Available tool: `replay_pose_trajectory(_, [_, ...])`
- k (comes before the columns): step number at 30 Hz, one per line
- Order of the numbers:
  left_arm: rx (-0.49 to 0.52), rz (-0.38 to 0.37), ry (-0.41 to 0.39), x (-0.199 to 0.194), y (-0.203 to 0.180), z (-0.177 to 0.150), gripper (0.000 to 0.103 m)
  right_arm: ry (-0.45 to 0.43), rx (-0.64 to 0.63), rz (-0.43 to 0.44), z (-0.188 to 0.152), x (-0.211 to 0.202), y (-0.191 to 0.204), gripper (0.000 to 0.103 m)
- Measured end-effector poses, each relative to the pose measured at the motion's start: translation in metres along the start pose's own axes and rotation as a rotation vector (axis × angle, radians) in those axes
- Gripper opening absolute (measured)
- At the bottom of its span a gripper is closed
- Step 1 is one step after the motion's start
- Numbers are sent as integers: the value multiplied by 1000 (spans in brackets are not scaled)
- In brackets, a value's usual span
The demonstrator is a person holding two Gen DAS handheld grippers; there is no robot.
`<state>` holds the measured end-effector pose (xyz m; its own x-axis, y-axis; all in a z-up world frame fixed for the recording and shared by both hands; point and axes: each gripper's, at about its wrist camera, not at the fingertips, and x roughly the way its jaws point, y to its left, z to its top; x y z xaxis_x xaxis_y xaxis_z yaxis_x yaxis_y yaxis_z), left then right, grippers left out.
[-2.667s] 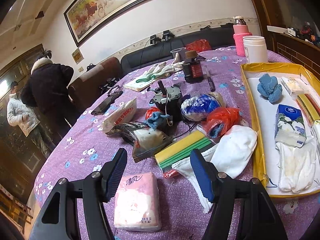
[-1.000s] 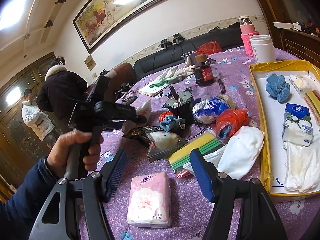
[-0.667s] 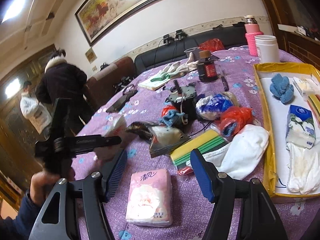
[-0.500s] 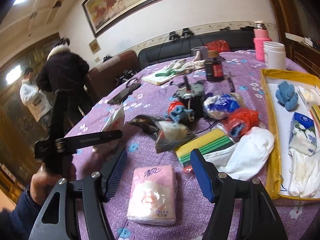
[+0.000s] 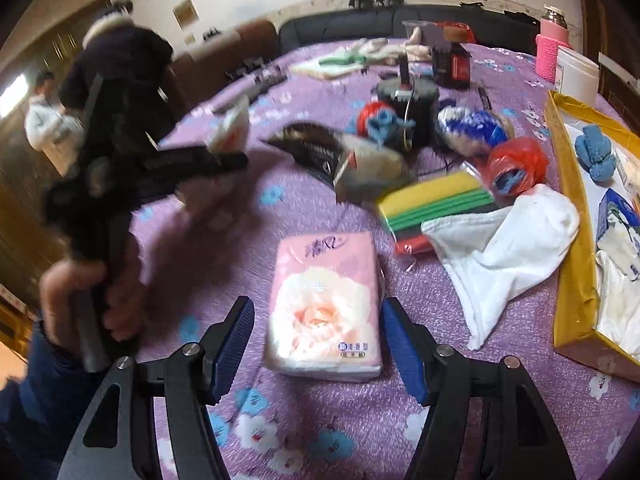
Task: Organize soft objects
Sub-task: 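Grasp the pink rose tissue pack with the right gripper while the left holds the wet-wipe pack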
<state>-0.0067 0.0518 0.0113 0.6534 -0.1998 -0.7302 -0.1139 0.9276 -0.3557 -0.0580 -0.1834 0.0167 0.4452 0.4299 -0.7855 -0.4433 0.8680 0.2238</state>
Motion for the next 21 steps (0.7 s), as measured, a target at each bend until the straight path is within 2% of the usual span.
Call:
replay_pose_trajectory(1, [0, 0, -5, -1, 0, 0, 38, -6, 1, -14, 0, 1, 0, 69])
replay_pose_trajectory(3, [1, -3, -24, -4, -1, 0, 38, -20, -2, -29, 2, 0, 0, 56])
replay_pose_trajectory(11, [14, 32, -126, -22, -4, -1, 38, -214, -49, -41, 20, -24, 3, 55])
replay_pose_trajectory(15, [43, 89, -232, -39, -10, -3, 38, -271, -50, -33, 25, -19, 2, 55])
replay_pose_trajectory(18, [92, 163, -344, -55, -21, -6, 38, -309, -24, 12, 25, -25, -4, 55])
replay_pose_trajectory(21, [150, 205, -431, -67, -34, -11, 38, -316, 5, 44, 25, -27, -9, 55])
